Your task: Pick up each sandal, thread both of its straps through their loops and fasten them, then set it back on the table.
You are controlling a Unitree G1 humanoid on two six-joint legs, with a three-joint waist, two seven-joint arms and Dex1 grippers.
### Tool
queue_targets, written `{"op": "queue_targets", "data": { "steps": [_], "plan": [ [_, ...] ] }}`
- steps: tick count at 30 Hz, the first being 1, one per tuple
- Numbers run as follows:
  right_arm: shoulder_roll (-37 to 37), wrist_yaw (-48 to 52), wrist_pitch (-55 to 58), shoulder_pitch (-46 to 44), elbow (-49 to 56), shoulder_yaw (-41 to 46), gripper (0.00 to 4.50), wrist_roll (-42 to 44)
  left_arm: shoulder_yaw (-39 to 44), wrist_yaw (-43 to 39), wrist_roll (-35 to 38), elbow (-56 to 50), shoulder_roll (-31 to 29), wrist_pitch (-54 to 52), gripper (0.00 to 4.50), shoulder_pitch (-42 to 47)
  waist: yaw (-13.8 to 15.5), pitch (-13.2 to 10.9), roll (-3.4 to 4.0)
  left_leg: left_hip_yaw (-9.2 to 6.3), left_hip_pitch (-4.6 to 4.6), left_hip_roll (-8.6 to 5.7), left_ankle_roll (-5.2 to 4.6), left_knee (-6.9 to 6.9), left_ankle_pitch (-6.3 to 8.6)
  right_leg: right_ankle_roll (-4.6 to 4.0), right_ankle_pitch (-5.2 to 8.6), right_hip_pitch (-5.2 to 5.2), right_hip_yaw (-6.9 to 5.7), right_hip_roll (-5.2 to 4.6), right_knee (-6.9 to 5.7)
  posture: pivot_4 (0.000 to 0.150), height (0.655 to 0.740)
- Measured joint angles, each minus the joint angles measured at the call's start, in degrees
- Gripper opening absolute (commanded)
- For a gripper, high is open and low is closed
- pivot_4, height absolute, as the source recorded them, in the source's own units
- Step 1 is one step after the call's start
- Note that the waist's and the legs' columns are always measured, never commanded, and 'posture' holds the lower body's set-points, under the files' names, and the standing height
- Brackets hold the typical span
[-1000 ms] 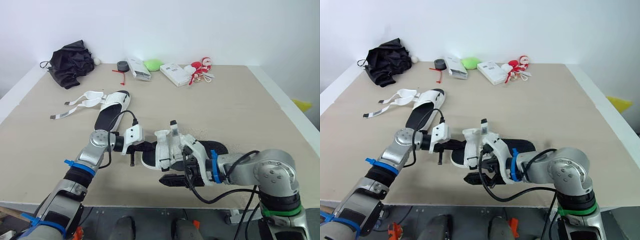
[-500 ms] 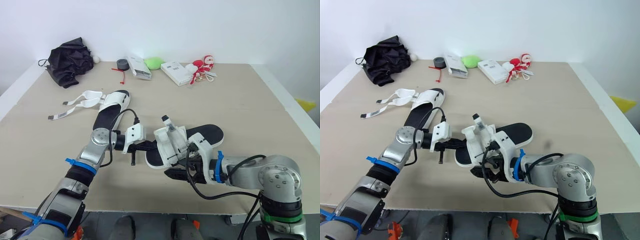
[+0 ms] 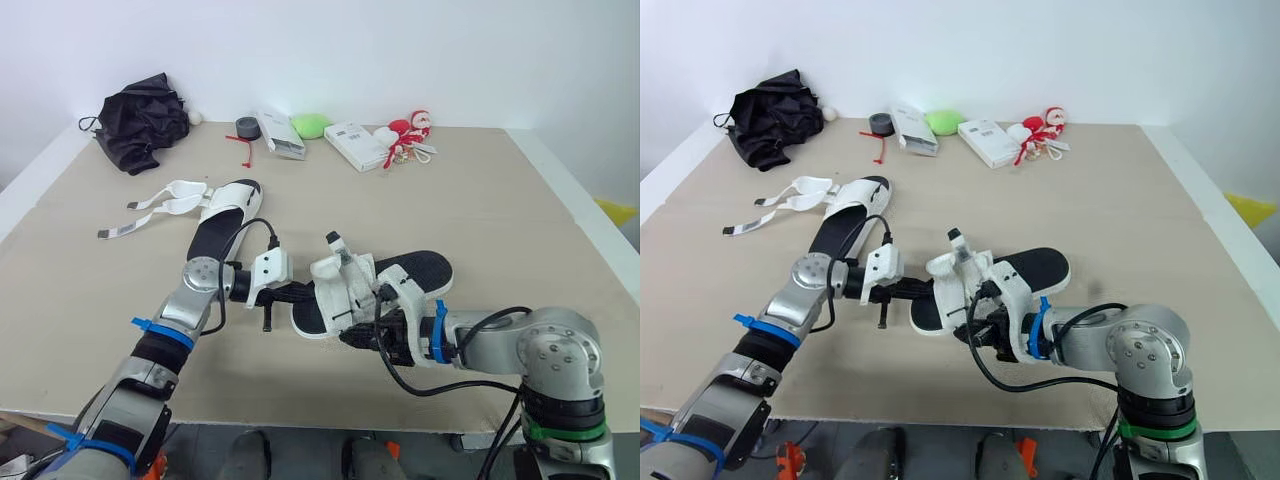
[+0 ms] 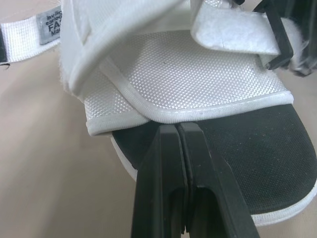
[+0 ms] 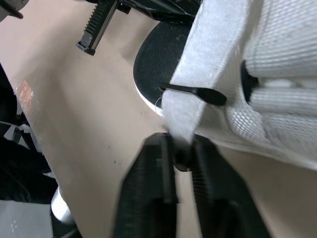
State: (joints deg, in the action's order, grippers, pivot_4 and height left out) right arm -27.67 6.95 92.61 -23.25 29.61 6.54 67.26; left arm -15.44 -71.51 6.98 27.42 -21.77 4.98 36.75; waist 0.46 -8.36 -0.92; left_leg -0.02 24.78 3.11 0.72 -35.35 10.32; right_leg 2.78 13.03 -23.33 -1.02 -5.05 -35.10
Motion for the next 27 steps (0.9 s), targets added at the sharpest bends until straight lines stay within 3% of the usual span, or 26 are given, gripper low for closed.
{"op": "queue_targets", "data": {
  "steps": [5, 7, 8, 15, 18, 21, 27],
  "plan": [
    [-2.44, 5.10, -0.77, 1.34, 0.38, 0.34, 0.14, 3.00, -0.01, -0.02, 0.00, -0.33, 0.20, 0.00, 0.00, -0.02, 0.07, 0.00, 0.00, -0.10, 0.11, -0.07, -0.03, 0.00, 0.04, 0.04, 0.02, 0.04, 0.00, 0.01, 0.00, 0.150, 0.7380],
    [-3.07, 7.72, -1.65, 2.30, 0.82, 0.67, 0.14, 7.54, -0.02, -0.07, 0.00, -0.40, 0.39, 0.00, 0.00, 0.02, 0.12, 0.00, 0.00, -0.26, 0.32, -0.14, -0.04, -0.01, 0.05, 0.09, 0.06, 0.11, 0.04, 0.09, -0.01, 0.150, 0.7380],
    [-5.86, 13.05, -4.02, 2.82, 2.65, 2.64, 0.14, 16.08, -0.04, 0.04, 0.01, -0.61, 0.48, 0.06, 0.00, -0.03, 0.17, 0.00, -0.02, -0.31, 0.33, -0.18, -0.10, -0.03, 0.09, 0.15, 0.10, 0.16, 0.17, 0.17, -0.02, 0.150, 0.7380],
    [-11.85, 15.33, -10.42, 0.18, 0.86, 3.02, 0.14, 23.42, 0.04, 0.15, 0.08, -0.69, 0.49, 0.19, 0.00, -0.20, 0.17, -0.12, -0.10, -0.33, 0.36, -0.22, -0.11, -0.07, 0.09, 0.15, 0.11, 0.15, 0.34, 0.24, -0.03, 0.150, 0.7380],
    [-10.94, 14.29, -12.17, -2.59, -1.52, 1.30, 0.14, 23.46, 0.15, 0.06, 0.26, -0.99, 0.50, 0.27, 0.00, -0.24, 0.24, -0.13, -0.11, -0.39, 0.43, -0.29, -0.14, -0.06, 0.11, 0.25, 0.20, 0.17, 0.43, 0.27, -0.04, 0.150, 0.7380],
    [-5.28, 7.04, -12.20, -13.10, -12.64, -7.15, 0.14, 15.15, 0.14, 0.90, -0.03, -0.61, 0.65, 0.28, 0.00, -0.50, 0.08, -0.14, -0.05, -0.36, 0.30, -0.23, -0.25, -0.14, 0.08, 0.12, 0.06, 0.17, 0.56, 0.42, -0.13, 0.150, 0.7380],
    [-4.25, 5.34, -10.60, -16.88, -18.95, -12.79, 0.14, 7.31, 0.07, 1.19, -0.10, -0.81, 0.79, 0.27, 0.00, -0.82, 0.15, -0.12, -0.02, -0.34, 0.33, -0.19, -0.30, -0.15, 0.04, 0.05, 0.07, 0.21, 0.67, 0.48, -0.14, 0.150, 0.7380]
  ]
}}
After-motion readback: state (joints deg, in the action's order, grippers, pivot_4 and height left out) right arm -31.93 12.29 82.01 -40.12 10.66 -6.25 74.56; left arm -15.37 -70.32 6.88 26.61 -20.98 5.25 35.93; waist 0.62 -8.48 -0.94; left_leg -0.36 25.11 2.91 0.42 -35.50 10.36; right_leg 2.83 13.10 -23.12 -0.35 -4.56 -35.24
